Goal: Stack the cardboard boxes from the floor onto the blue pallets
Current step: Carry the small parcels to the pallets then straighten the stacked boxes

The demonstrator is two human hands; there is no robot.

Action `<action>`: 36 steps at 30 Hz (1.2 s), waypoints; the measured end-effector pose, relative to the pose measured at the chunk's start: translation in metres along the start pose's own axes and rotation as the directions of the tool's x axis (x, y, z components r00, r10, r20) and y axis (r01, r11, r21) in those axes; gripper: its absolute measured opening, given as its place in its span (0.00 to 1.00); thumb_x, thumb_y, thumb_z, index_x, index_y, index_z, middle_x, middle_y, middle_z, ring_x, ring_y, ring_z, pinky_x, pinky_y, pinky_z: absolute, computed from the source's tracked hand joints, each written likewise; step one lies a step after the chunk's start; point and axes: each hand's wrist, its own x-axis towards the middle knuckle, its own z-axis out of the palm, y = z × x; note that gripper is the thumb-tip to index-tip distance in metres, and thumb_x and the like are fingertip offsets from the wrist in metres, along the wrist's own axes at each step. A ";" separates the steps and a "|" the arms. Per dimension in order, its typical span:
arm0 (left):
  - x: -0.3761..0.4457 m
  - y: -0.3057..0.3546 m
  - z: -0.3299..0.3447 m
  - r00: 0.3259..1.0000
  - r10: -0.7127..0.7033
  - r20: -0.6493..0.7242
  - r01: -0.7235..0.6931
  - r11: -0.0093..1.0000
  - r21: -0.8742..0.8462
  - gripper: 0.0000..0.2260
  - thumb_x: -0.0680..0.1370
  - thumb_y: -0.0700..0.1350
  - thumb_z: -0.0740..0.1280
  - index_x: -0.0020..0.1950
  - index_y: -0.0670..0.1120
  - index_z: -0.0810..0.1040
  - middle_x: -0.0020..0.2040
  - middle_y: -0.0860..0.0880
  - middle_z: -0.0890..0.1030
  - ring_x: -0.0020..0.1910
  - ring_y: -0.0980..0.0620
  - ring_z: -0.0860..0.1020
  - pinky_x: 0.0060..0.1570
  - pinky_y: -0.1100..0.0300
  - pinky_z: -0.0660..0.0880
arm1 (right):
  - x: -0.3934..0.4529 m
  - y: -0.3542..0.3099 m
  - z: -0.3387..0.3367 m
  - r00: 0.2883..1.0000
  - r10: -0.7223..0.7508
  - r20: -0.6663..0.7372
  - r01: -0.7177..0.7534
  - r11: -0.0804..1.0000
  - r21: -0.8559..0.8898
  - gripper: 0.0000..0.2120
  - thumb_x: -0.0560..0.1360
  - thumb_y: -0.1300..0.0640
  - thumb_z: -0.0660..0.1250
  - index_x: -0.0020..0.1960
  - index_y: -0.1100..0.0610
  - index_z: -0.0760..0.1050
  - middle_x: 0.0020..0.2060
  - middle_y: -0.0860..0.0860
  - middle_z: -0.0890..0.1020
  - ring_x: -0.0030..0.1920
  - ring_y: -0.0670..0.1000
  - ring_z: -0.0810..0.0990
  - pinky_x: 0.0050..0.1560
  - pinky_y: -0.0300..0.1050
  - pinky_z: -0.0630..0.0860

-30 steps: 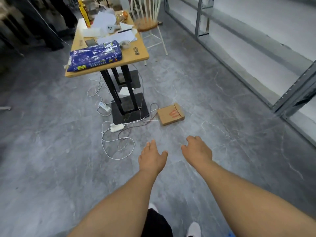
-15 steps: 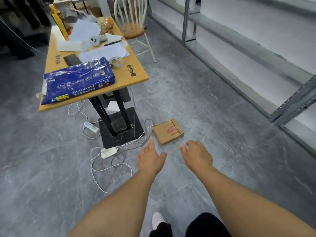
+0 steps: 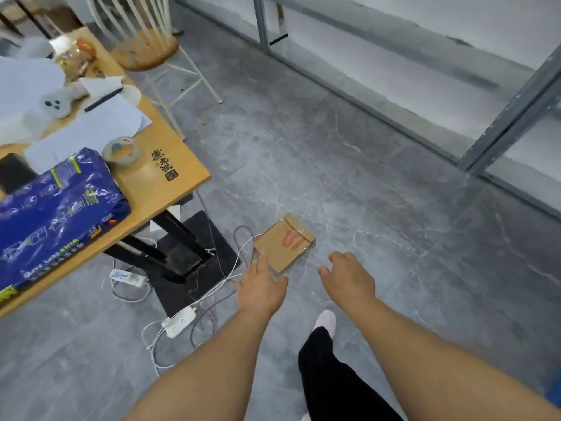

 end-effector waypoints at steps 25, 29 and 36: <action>0.402 -0.058 0.152 0.944 -0.009 0.329 -0.056 0.981 0.188 0.32 0.77 0.49 0.64 0.76 0.46 0.53 0.74 0.45 0.63 0.72 0.44 0.63 0.69 0.49 0.62 | 0.310 -0.007 0.241 0.767 0.578 0.278 -0.641 0.682 0.352 0.24 0.76 0.47 0.62 0.67 0.58 0.64 0.63 0.54 0.70 0.63 0.56 0.70 0.52 0.48 0.70; 0.460 -0.088 0.197 0.942 -0.007 0.336 -0.065 0.977 0.202 0.29 0.76 0.48 0.64 0.74 0.46 0.58 0.70 0.43 0.68 0.67 0.42 0.67 0.65 0.46 0.66 | 0.349 0.004 0.309 0.729 0.606 0.319 -0.685 0.639 0.351 0.23 0.76 0.48 0.63 0.65 0.59 0.65 0.61 0.55 0.71 0.62 0.56 0.70 0.50 0.47 0.70; 0.557 -0.140 0.255 0.949 -0.014 0.314 -0.064 0.969 0.237 0.31 0.76 0.46 0.65 0.75 0.43 0.56 0.71 0.43 0.67 0.70 0.43 0.65 0.69 0.51 0.62 | 0.414 0.011 0.416 0.690 0.624 0.367 -0.724 0.587 0.363 0.18 0.75 0.52 0.61 0.62 0.60 0.67 0.59 0.56 0.72 0.60 0.57 0.72 0.48 0.48 0.70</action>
